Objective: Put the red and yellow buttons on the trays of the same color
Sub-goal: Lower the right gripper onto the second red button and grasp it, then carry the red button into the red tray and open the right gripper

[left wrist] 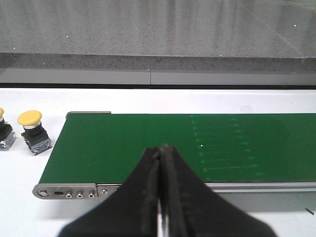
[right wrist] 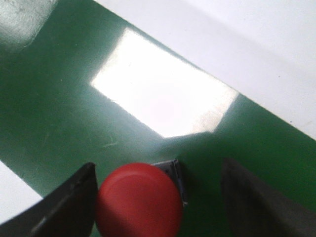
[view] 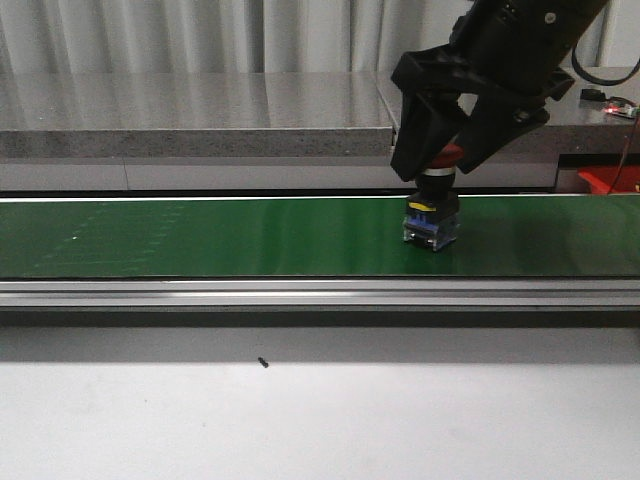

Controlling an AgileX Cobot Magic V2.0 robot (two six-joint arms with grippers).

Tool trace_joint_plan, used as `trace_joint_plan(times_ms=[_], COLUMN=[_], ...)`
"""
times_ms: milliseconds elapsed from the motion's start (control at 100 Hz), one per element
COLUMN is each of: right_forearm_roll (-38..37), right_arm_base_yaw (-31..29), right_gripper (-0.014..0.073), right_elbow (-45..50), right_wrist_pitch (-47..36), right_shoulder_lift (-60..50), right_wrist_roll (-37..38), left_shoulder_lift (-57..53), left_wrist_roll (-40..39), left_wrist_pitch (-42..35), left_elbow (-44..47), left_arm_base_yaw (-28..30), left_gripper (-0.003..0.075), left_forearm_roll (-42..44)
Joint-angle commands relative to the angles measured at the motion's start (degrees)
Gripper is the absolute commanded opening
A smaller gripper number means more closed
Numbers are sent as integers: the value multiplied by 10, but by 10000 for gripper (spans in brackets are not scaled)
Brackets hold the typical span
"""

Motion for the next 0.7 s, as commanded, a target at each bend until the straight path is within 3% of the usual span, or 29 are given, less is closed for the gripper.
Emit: trace_joint_plan(times_ms=[0, 230, 300, 510, 690], right_forearm_roll=[5, 5, 5, 5, 5], right_arm_base_yaw=[1, 1, -1, -27, -121], right_gripper=[505, 185, 125, 119, 119], right_elbow=[-21, -22, -29, -99, -186], right_wrist_pitch=[-5, 39, 49, 91, 135], right_shoulder_lift=[-20, -20, -20, -32, -33], right_wrist_roll=[-6, -6, -6, 0, 3], left_shoulder_lift=[5, 5, 5, 5, 5], left_wrist_roll=[-5, -5, -5, -5, -5], left_wrist_pitch=[-46, -46, -46, -46, -46], left_elbow=[-14, -14, -14, -14, -14], left_arm_base_yaw=[-5, -5, -5, -5, -5], left_gripper=[-20, -20, -20, -20, -20], left_forearm_roll=[-7, -7, -7, -7, -7])
